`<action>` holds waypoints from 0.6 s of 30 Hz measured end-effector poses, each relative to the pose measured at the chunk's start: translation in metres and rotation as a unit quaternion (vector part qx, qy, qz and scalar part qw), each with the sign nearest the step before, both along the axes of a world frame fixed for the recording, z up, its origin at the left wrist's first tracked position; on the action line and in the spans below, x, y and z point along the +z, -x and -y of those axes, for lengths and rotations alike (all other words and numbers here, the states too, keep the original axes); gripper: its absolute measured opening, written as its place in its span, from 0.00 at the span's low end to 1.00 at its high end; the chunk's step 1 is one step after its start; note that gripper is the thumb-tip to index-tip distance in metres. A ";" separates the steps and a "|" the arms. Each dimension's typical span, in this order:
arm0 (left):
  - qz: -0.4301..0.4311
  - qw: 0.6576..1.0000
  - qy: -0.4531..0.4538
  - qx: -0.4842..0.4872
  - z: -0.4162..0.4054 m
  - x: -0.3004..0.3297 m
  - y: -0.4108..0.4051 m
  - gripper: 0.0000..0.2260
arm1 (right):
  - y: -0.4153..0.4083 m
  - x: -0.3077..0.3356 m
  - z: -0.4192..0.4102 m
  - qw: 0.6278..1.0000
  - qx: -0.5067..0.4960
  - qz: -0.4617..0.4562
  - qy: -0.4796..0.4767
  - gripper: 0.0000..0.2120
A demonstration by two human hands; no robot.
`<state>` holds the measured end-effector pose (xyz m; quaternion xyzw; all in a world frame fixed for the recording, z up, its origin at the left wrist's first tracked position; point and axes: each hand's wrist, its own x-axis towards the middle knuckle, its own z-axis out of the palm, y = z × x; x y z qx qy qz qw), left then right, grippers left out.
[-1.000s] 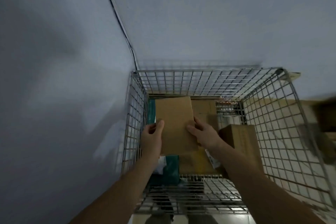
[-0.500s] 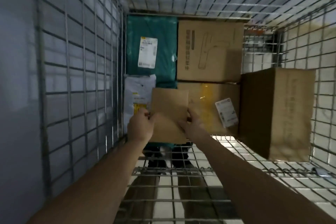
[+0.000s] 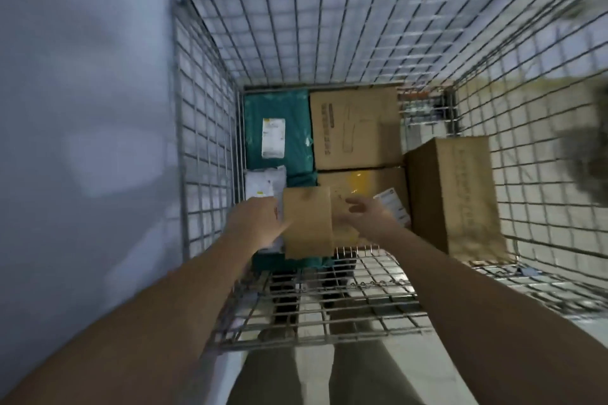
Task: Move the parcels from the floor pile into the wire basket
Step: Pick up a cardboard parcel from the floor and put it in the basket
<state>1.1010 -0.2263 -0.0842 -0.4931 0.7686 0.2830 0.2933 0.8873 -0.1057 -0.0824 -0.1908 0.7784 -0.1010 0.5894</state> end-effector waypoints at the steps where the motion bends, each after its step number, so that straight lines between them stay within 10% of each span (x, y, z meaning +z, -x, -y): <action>1: -0.002 0.999 0.024 -0.033 0.004 0.036 0.002 0.18 | 0.005 0.035 -0.002 1.000 0.009 -0.008 0.012 0.28; 9: -0.030 0.955 0.095 -0.279 -0.008 0.284 0.043 0.20 | 0.048 0.305 -0.089 0.942 0.251 -0.215 0.060 0.23; 18: -0.152 0.862 0.183 -0.448 -0.168 0.455 0.240 0.17 | 0.157 0.463 -0.304 0.923 0.116 -0.364 0.052 0.31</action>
